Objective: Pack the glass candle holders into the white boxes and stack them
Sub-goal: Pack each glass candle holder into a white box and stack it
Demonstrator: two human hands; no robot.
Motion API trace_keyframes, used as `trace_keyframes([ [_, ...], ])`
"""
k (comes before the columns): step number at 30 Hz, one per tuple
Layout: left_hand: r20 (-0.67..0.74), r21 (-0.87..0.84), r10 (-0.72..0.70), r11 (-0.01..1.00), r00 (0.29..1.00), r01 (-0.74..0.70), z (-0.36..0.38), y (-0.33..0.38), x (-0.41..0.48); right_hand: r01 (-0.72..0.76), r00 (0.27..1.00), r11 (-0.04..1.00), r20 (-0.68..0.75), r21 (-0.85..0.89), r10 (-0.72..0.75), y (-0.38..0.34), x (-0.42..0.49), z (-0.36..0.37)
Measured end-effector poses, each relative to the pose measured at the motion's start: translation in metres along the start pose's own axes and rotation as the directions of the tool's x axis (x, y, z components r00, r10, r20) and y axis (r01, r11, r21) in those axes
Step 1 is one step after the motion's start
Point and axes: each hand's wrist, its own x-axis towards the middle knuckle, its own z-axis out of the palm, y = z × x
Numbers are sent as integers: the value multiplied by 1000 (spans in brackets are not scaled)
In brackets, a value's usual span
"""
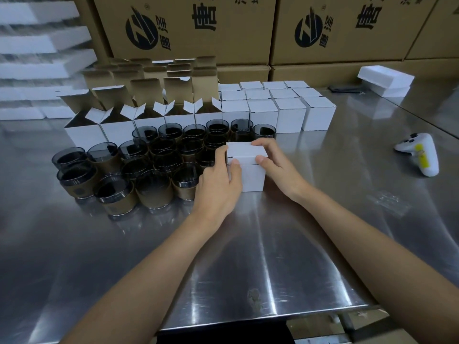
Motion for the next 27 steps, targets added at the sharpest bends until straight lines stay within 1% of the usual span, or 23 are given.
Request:
trace_keyframes([
  [3, 12, 11, 17, 1000, 1000, -17, -2, 3, -2, -39, 999, 996, 40, 79, 36, 0, -1, 1],
  [7, -11, 34, 16, 999, 1000, -15, -2, 4, -1, -133, 991, 972, 23, 192, 131, -4, 3, 5],
  [10, -26, 39, -29, 999, 999, 30, 0, 5, 0, -193, 979, 943, -4, 270, 202, -5, 4, 11],
  [13, -4, 5, -73, 997, 997, 73, 0, 6, 1, -230, 963, 903, -49, 363, 265, -7, 6, 16],
  [16, 18, -4, -115, 993, 993, 115, 0, 6, 3, -237, 956, 894, -71, 382, 284, -10, 7, 20],
  [18, 35, 1, -152, 988, 988, 152, 1, 5, 4, -232, 961, 895, -53, 381, 272, -11, 6, 19],
  [20, 36, 10, -162, 987, 986, 162, 1, 3, 5, -214, 973, 914, -6, 345, 230, -10, 3, 13],
  [21, 32, 13, -152, 988, 988, 152, 1, 2, 5, -200, 979, 934, 34, 295, 199, -9, 0, 7],
  [23, 22, 6, -107, 994, 994, 107, 2, 0, 4, -146, 984, 983, 121, 114, 132, -8, -5, -3],
  [24, 12, -2, -78, 997, 997, 78, 2, -1, 3, -108, 985, 994, 141, 20, 104, -7, -7, -7],
  [25, 0, -13, -51, 999, 999, 51, 2, -2, 2, -69, 988, 996, 137, -49, 75, -6, -7, -9],
  [27, -26, -40, -15, 999, 1000, 14, 2, -2, 2, -24, 995, 995, 89, -94, 33, -7, -8, -11],
])
